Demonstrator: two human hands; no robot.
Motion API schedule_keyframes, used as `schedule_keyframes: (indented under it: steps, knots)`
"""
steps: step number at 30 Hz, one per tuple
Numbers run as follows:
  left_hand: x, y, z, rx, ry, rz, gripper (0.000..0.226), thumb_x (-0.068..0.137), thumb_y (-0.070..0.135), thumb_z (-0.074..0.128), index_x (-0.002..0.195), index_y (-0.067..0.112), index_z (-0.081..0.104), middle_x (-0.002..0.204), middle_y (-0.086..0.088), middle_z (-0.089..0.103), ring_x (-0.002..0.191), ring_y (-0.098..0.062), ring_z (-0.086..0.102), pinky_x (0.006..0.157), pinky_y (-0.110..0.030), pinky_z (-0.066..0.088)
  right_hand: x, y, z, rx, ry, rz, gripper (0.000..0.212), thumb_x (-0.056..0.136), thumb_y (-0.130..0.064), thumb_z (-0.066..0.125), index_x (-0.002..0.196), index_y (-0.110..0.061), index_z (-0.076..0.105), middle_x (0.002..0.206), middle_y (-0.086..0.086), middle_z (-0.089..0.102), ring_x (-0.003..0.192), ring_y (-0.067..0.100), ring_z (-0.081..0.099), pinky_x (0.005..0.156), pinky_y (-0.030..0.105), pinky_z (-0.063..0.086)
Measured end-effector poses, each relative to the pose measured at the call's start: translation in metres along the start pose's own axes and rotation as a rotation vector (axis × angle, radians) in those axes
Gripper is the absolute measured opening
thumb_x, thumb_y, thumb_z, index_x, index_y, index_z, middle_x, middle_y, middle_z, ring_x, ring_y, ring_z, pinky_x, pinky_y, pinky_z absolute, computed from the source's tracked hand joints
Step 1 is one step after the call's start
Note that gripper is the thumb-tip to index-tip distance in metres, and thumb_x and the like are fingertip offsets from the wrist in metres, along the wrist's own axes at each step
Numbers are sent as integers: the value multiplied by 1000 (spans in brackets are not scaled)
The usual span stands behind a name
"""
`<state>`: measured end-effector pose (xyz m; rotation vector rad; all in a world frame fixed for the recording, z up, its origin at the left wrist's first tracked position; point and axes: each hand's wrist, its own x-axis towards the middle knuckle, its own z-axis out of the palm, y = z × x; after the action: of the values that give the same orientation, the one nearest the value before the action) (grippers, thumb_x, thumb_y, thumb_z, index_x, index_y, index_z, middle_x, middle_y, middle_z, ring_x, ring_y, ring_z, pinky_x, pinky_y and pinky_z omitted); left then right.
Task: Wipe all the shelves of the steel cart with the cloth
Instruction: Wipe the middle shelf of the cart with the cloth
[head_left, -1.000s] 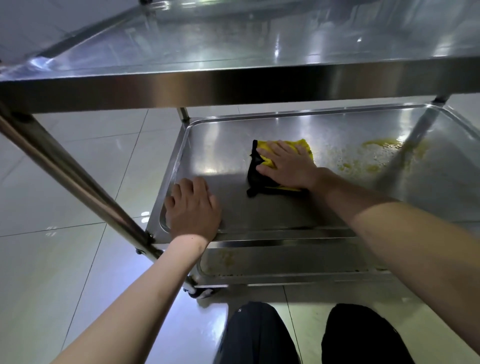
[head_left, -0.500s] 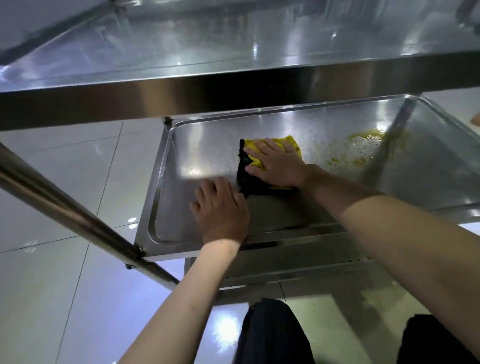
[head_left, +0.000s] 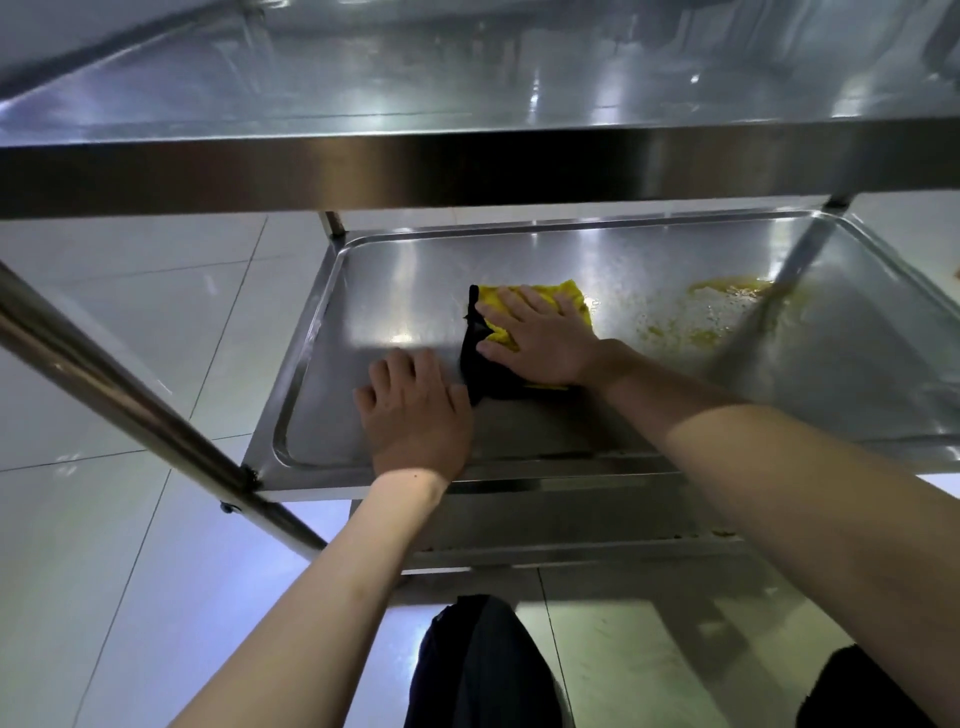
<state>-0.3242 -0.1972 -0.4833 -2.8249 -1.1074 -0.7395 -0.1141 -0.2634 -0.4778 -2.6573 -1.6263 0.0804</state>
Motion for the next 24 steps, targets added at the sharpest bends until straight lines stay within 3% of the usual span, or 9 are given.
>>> schedule_keyframes:
  steps: [3,10,19,24]
  knots:
    - [1,2,2,28,14,-28,32,86,34,35,97,9,52,98,-19,54,90,-35,47,72,-41,25,-23,-3,3,-35,10,-42,77,96,-79,10,164,-43,7,175,-4,1,161,22,-2,127,57,3]
    - [0,7,-4,5,32,-67,35,84,31,32,95,5,53,100,-22,54,91,-37,48,75,-45,28,-80,-12,-2,8,-95,-64,74,98,-78,14,163,-48,-1,173,-11,-14,160,17,-16,126,54,-9]
    - [-3,12,-11,35,46,0,37,87,34,27,94,8,51,98,-18,51,90,-35,44,75,-44,33,-99,-16,1,51,-68,-79,73,98,-78,17,163,-49,4,175,-8,-10,160,18,-12,126,57,-6]
    - [6,43,-11,-154,66,-182,29,88,31,31,95,9,49,102,-16,51,96,-35,44,77,-42,29,-101,-16,0,65,-73,-83,73,97,-78,16,163,-49,4,175,-7,-9,160,19,-12,126,57,-6]
